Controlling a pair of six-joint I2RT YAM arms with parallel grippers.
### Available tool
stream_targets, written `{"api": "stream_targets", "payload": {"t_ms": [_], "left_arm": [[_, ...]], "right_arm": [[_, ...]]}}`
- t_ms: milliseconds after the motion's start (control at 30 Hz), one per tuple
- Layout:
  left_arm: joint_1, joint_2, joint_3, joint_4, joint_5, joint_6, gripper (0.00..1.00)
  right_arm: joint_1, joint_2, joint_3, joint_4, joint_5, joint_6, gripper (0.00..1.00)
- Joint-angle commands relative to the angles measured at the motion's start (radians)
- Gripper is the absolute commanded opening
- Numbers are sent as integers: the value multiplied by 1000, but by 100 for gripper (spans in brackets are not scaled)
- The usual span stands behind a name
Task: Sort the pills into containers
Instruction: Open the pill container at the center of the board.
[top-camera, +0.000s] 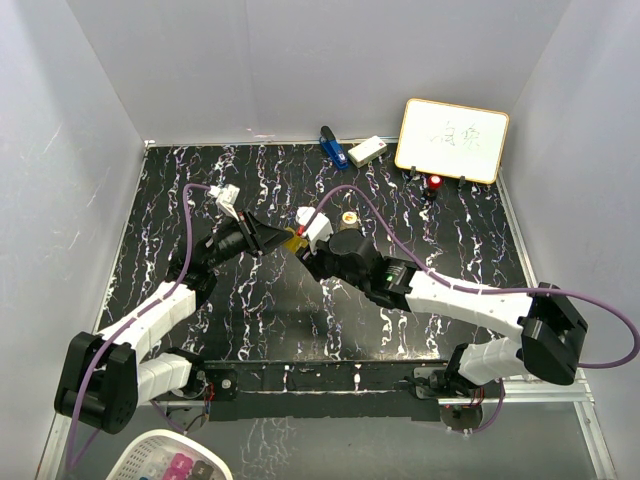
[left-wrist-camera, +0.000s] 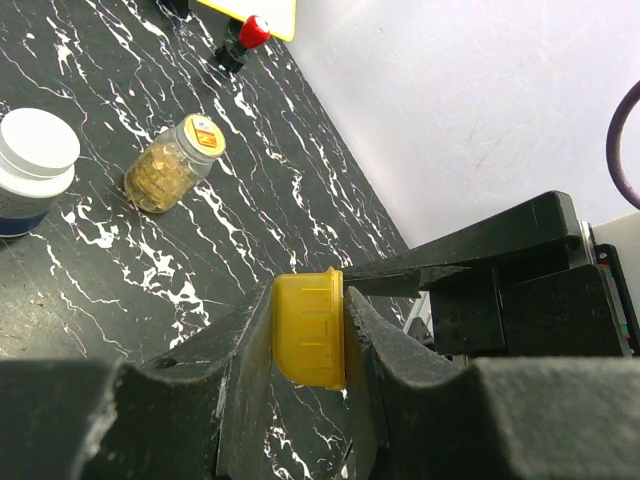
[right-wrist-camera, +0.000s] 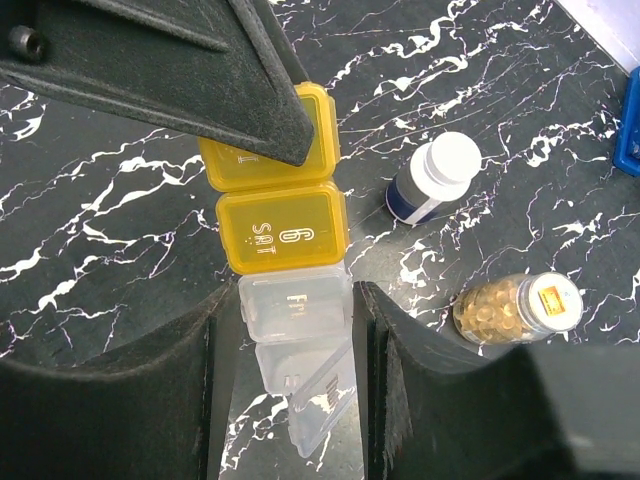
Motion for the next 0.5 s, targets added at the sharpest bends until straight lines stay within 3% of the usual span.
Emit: {"api": "stream_targets", "payload": {"t_ms": [0, 333, 467], "left_arm": [[-4, -25, 31, 17, 41, -7, 0], [-4, -33, -6, 140, 126, -57, 0], [-4, -49, -20, 180, 141, -77, 0]], "right_arm": [[-4, -32, 57, 25, -15, -3, 21], [-3, -151, 79, -10, -136, 51, 18], [-4, -200, 87, -10, -180, 63, 27]]}}
